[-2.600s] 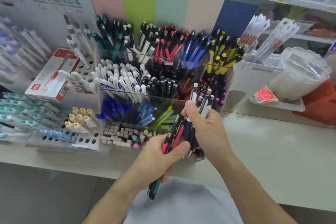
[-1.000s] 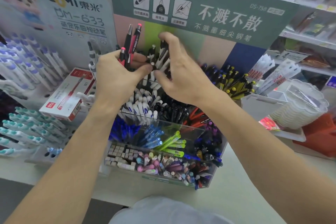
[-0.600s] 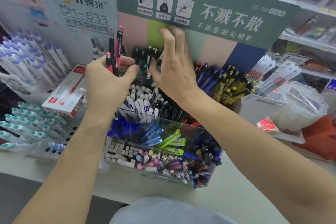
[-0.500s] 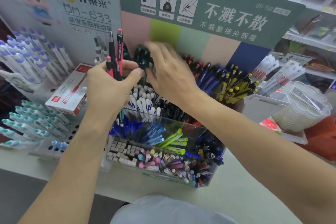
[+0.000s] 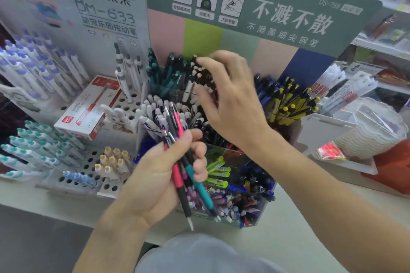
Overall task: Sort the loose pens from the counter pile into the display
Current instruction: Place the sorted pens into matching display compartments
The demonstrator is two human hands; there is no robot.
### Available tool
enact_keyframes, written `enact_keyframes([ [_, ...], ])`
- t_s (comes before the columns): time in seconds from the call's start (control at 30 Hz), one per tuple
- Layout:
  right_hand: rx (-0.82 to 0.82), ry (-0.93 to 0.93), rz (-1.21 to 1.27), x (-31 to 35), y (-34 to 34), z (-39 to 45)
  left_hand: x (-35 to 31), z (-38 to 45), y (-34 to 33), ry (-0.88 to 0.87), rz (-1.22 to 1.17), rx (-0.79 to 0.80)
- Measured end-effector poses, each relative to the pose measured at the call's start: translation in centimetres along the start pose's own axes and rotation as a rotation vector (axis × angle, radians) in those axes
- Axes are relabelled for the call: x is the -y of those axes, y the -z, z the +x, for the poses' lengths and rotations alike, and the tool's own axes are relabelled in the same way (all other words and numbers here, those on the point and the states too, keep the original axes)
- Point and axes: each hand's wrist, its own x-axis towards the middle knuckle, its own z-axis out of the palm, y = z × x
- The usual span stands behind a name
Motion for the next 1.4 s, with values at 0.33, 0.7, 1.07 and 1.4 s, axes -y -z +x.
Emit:
enact_keyframes([
  [0.33,0.501,-0.837,0.861,1.7,5.9,-10.6,4.2,-1.3,-1.4,-0.013,-0.101,0.08],
  [0.7,0.252,-0.888,0.883,-0.2,6.9,-10.2,6.8,-1.4,-2.0,0.167,0.168,0.077],
  [1.07,0.719,-0.864,0.961,1.1,7.5,-12.0,8.1,-1.0,-2.2,0.182,0.018,-0.197],
  [1.4,0.761,-0.781,1.053,1.5,5.8,-12.1,7.6,-1.2,-2.6,0.192,0.159,-0.068],
])
